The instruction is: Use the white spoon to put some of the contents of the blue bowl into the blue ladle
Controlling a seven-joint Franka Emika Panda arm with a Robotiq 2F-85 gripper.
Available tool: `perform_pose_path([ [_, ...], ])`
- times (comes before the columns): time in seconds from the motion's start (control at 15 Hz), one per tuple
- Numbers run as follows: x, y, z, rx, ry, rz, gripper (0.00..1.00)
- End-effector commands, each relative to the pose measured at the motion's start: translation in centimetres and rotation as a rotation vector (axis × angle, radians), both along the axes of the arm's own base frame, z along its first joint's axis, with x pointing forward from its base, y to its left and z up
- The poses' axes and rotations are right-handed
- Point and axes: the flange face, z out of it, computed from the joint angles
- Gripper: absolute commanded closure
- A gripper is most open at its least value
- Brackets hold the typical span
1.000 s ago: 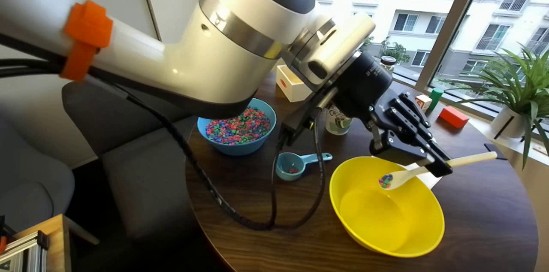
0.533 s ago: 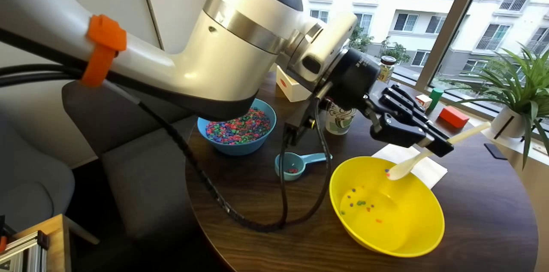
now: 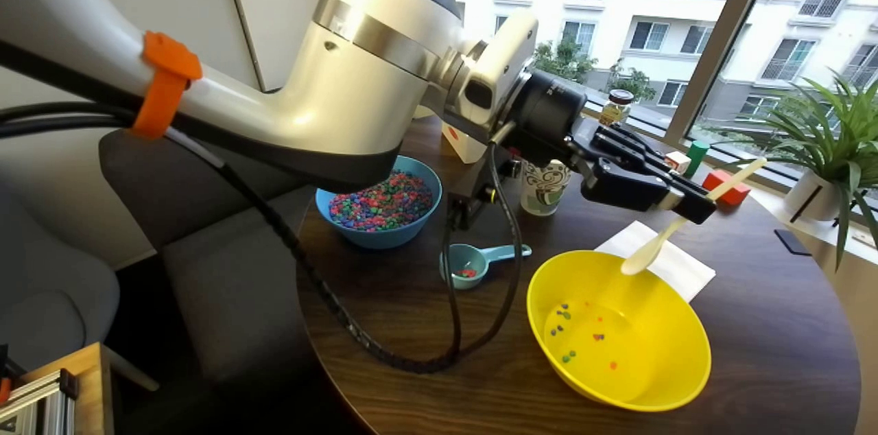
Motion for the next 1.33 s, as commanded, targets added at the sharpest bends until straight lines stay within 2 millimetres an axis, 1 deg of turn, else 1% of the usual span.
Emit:
perform_pose_path([
  [0.0, -1.0, 0.5, -0.1, 0.058, 0.020, -0.011, 0.97],
  [0.07, -1.1, 0.5, 0.1, 0.081, 0.021, -0.015, 0.97],
  [0.47, -2.3, 0.0, 2.4, 0.346, 0.040, -0.026, 0.97],
  [0.73, -3.6, 0.5, 3.5, 0.550, 0.093, -0.004, 0.97],
  [0.87, -4.6, 1.0, 3.7, 0.653, 0.128, 0.004, 0.97],
  [1.27, -7.9, 1.5, 3.4, 0.827, 0.251, -0.014, 0.97],
])
